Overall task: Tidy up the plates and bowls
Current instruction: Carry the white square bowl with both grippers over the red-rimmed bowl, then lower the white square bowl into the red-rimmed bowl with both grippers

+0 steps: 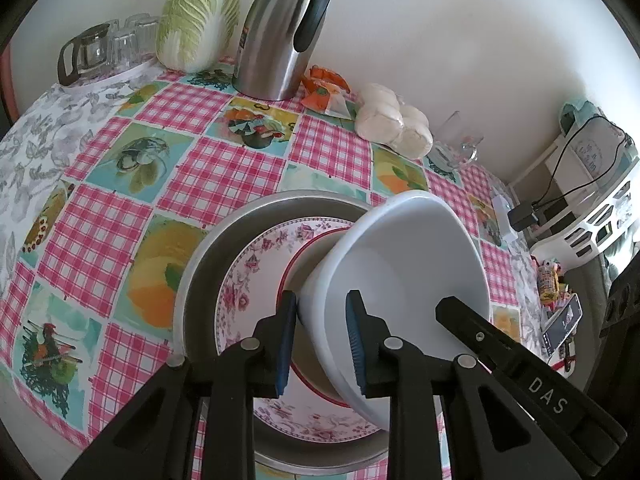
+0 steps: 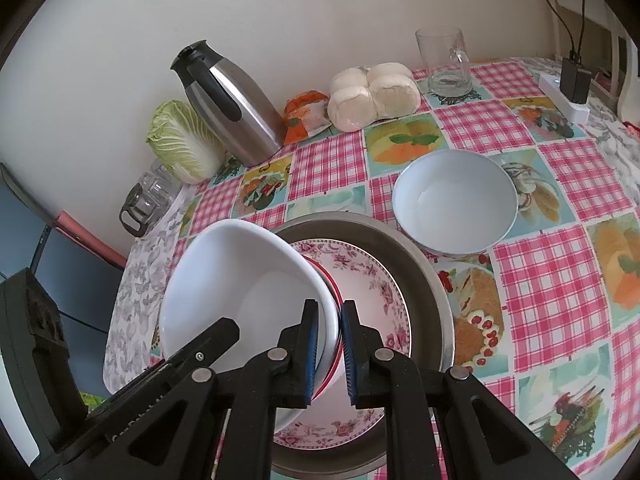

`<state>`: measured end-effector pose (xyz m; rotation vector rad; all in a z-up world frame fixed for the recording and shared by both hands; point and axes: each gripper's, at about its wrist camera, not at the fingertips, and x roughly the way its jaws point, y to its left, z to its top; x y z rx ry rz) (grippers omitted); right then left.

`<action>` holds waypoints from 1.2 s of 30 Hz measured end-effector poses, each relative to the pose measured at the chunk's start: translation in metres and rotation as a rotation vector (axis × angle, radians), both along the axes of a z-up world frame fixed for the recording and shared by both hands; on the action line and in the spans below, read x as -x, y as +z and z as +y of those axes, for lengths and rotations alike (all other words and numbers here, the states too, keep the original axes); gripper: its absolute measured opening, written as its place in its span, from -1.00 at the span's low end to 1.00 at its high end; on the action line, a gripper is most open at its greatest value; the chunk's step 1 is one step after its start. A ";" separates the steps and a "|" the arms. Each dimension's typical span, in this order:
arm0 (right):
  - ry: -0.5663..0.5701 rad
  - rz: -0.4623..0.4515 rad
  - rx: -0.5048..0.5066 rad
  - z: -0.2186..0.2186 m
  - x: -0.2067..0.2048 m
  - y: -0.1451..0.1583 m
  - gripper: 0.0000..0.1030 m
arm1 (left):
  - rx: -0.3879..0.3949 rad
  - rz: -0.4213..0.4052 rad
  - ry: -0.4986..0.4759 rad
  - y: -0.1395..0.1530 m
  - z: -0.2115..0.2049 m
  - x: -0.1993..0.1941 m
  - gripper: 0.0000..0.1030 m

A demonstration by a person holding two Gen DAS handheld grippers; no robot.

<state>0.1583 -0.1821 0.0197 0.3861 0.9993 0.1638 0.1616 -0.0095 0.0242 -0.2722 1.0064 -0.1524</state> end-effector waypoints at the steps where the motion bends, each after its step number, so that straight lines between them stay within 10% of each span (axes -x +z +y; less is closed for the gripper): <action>1: 0.000 -0.001 -0.003 0.000 0.000 0.000 -0.72 | -0.002 0.001 0.000 0.000 0.000 0.000 -0.50; 28: 0.002 -0.016 -0.006 -0.002 -0.002 -0.004 -0.79 | -0.197 -0.024 -0.043 0.004 -0.022 0.005 -0.48; 36: -0.003 -0.038 0.006 -0.001 -0.001 -0.003 -0.82 | -0.011 0.007 -0.021 0.003 -0.003 0.000 -0.33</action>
